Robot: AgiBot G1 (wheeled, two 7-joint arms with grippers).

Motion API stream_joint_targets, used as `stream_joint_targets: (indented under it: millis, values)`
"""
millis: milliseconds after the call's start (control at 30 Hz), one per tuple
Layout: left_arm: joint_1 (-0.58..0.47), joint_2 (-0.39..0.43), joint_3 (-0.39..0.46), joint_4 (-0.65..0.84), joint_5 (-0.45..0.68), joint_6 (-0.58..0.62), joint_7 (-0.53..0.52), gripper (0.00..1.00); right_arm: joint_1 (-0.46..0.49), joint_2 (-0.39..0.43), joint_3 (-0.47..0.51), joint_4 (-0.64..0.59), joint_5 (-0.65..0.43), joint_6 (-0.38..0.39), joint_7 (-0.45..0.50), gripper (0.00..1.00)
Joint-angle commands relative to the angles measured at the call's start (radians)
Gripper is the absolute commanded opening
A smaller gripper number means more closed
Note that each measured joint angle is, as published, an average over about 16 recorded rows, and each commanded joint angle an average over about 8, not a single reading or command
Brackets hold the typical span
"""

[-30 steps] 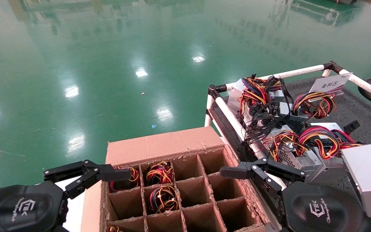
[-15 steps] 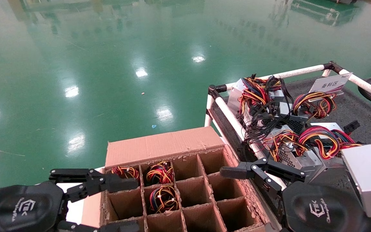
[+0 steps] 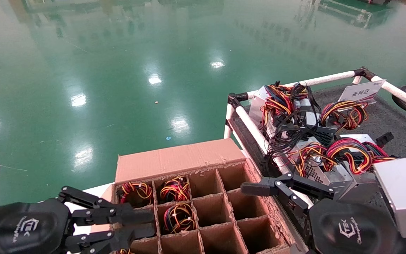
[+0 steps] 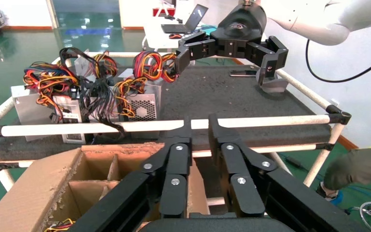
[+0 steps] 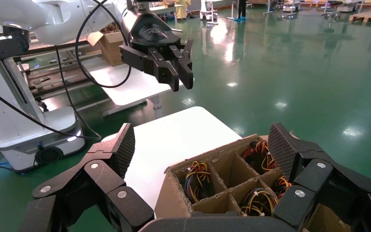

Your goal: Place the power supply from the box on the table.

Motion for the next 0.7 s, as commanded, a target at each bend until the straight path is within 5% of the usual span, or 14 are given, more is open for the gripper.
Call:
stream_joint_targets:
  millis: [33,267,533,700]
  values:
    - [0.000,0.000,0.000,0.000,0.000,0.000,0.000,0.00,0.000,0.000,0.000,0.000,0.000,0.000,0.000,1.00]
    - [0.000,0.000,0.000,0.000,0.000,0.000,0.000,0.04,0.000,0.000,0.000,0.000,0.000,0.000,0.000,1.00]
    - [0.000,0.000,0.000,0.000,0.000,0.000,0.000,0.98,-0.001,-0.001,-0.005,-0.002,-0.012,0.006,0.003,1.00]
    - [0.000,0.000,0.000,0.000,0.000,0.000,0.000,1.00,0.003,-0.016,-0.040,0.007,-0.104,0.064,0.015,1.00]
